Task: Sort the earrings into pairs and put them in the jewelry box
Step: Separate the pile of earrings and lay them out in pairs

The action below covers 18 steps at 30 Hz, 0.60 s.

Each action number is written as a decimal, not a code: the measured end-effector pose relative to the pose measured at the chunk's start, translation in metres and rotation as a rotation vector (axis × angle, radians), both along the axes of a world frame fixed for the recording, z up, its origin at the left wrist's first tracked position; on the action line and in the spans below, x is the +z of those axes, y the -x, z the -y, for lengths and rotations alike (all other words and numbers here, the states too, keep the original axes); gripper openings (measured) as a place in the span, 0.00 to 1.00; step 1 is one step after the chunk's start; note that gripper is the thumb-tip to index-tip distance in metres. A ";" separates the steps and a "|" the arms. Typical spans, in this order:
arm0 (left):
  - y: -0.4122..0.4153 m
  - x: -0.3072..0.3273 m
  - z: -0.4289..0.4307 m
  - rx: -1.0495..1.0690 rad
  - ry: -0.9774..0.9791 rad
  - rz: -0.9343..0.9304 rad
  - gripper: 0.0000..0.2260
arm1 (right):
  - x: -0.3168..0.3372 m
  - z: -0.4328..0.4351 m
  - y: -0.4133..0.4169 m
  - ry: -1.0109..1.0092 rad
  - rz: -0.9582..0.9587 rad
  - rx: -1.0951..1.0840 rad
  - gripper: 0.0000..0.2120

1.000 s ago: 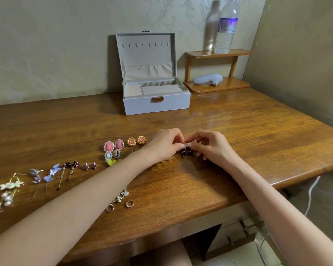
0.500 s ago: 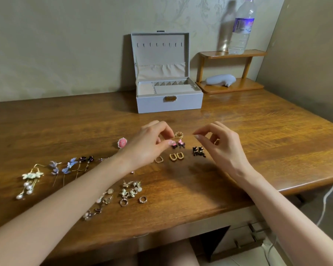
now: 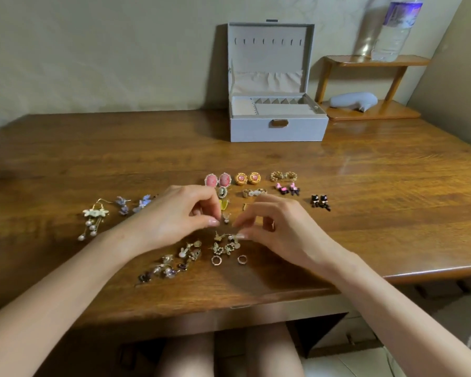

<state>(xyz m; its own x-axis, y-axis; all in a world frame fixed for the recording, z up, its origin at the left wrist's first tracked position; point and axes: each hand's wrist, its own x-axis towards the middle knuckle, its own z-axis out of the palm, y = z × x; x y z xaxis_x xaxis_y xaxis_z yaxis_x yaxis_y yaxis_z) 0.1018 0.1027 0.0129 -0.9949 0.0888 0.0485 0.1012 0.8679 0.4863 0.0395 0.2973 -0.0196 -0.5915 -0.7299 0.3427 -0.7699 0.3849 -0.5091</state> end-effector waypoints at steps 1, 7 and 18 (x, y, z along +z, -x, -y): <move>-0.001 -0.003 0.002 -0.009 0.007 0.012 0.04 | -0.002 0.002 0.000 -0.016 0.004 -0.002 0.08; -0.002 -0.017 0.002 -0.034 0.010 -0.004 0.03 | -0.006 0.010 0.002 -0.014 0.034 -0.051 0.03; -0.009 -0.016 0.023 0.007 -0.055 -0.034 0.03 | 0.004 0.010 0.002 -0.027 0.154 -0.060 0.07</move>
<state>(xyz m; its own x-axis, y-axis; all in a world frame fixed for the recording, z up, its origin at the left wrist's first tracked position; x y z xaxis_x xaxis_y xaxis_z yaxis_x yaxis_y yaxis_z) 0.1107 0.0796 -0.0029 -0.9932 0.0777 0.0866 0.1120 0.8406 0.5300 0.0371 0.2877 -0.0155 -0.6786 -0.6992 0.2251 -0.6584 0.4431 -0.6084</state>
